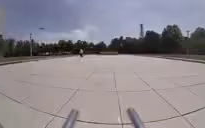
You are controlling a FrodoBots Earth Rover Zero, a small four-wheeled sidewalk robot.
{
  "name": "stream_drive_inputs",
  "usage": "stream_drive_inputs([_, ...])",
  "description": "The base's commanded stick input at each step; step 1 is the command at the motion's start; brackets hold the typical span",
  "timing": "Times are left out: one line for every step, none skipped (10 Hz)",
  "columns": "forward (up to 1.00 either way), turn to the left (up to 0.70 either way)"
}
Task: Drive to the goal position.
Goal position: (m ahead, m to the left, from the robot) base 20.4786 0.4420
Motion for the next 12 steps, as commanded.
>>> stream_drive_inputs([0.70, 0.00])
stream_drive_inputs([0.70, 0.00])
stream_drive_inputs([0.70, 0.00])
stream_drive_inputs([0.70, 0.00])
stream_drive_inputs([0.70, 0.00])
stream_drive_inputs([0.70, 0.00])
stream_drive_inputs([0.70, 0.00])
stream_drive_inputs([0.70, 0.00])
stream_drive_inputs([0.70, 0.00])
stream_drive_inputs([0.70, 0.00])
stream_drive_inputs([0.70, 0.00])
stream_drive_inputs([0.70, 0.00])
